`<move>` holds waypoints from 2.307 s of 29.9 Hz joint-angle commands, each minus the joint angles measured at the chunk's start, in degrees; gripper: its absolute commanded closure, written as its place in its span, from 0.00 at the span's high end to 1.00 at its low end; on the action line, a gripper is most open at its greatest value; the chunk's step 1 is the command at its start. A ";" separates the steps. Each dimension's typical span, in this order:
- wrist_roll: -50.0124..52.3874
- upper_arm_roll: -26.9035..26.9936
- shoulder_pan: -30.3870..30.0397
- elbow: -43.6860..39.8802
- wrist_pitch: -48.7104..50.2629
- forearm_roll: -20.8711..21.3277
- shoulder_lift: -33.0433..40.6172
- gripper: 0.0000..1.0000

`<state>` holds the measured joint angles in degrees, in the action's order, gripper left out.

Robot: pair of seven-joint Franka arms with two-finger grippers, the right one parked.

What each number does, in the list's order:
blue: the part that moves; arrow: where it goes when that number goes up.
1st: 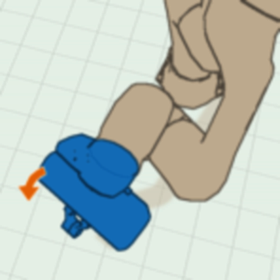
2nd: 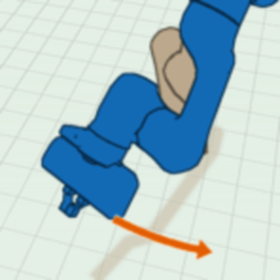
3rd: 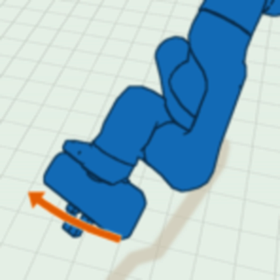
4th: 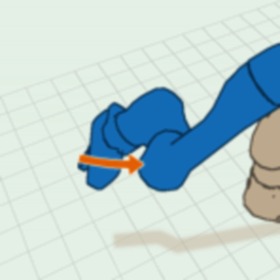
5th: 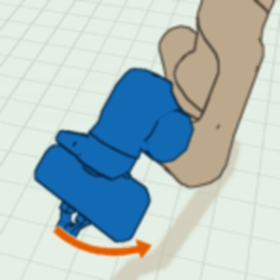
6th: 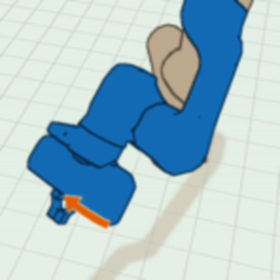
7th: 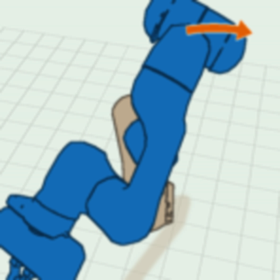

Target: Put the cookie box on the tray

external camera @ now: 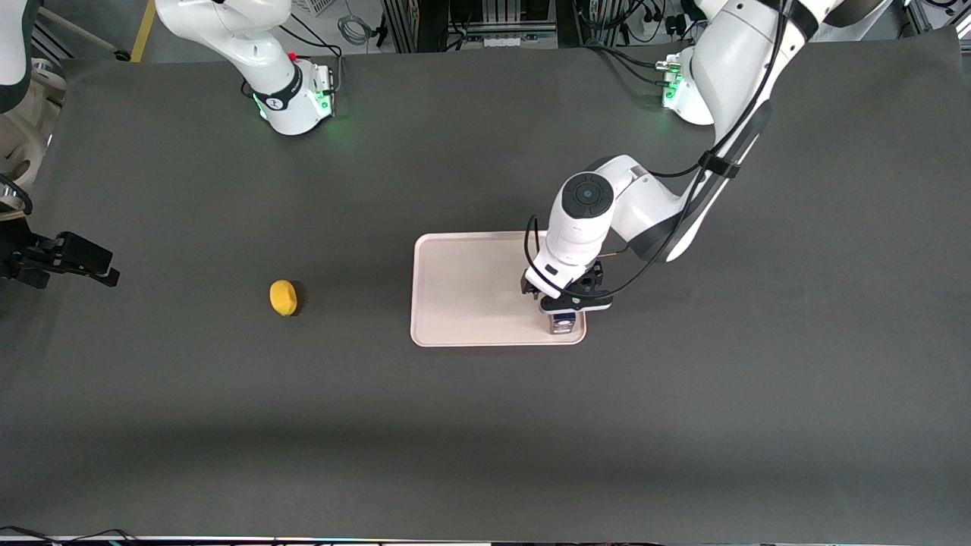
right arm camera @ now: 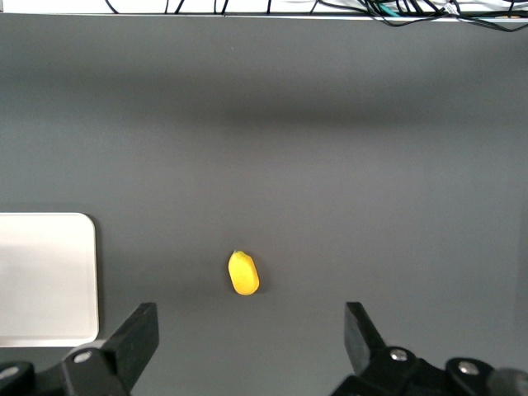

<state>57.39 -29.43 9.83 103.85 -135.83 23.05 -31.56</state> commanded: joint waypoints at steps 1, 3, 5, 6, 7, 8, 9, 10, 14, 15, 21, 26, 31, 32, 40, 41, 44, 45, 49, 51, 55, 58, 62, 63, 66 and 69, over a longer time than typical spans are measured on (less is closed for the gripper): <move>0.18 0.78 0.27 -0.84 1.09 0.59 3.17 1.00; -0.17 1.13 0.10 -0.84 1.18 0.33 4.49 1.00; -0.35 1.31 -0.34 -0.84 1.36 0.32 5.63 1.00; -0.87 1.31 -0.69 -0.84 1.45 0.24 6.33 1.00; -1.84 1.31 -1.13 -0.84 1.71 0.15 7.12 1.00; -3.06 1.31 -1.65 -0.84 2.41 -0.20 7.91 1.00; -4.38 1.40 -2.01 -0.84 3.20 -0.73 8.79 1.00; -5.87 1.40 -2.53 -0.84 4.25 -1.60 9.93 1.00; -11.06 1.83 -5.08 -1.02 7.77 -7.48 14.50 1.00; -12.73 2.27 -5.78 -1.02 8.82 -8.80 15.82 1.00; -26.00 5.61 -9.12 -1.72 16.29 -16.36 22.41 1.00; -34.35 9.83 -11.15 -3.92 24.28 -18.31 26.28 1.00; -41.82 13.96 -12.82 -4.71 28.95 -18.75 29.80 1.00; -43.05 14.75 -13.17 -4.71 29.56 -19.01 30.42 1.00; -55.36 20.55 -16.25 -4.62 32.73 -21.64 34.11 1.00; -55.98 21.17 -16.60 -4.62 33.34 -22.17 34.37 1.00; -56.34 22.92 -16.86 -4.62 35.63 -23.32 35.16 1.00; -56.25 23.19 -16.86 -4.62 36.07 -23.32 35.52 1.00; -56.42 23.46 -16.78 -4.18 38.97 -23.23 37.10 1.00; -56.43 23.37 -16.78 -4.18 40.72 -23.23 37.63 1.00; -56.43 23.19 -16.78 -4.18 41.87 -23.23 38.42 1.00; -56.43 23.10 -16.69 -4.01 42.58 -23.23 38.95 1.00; -56.43 22.93 -16.51 -4.01 42.75 -22.97 39.04 1.00; -56.43 23.02 -16.51 -4.01 42.75 -22.97 39.04 1.00; -56.43 23.02 -16.43 -3.92 42.75 -22.97 39.04 1.00; -56.34 23.02 -16.34 -3.74 42.67 -22.88 39.04 1.00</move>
<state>1.69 -6.70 -7.02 99.14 -93.86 0.41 6.28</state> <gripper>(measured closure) 0.000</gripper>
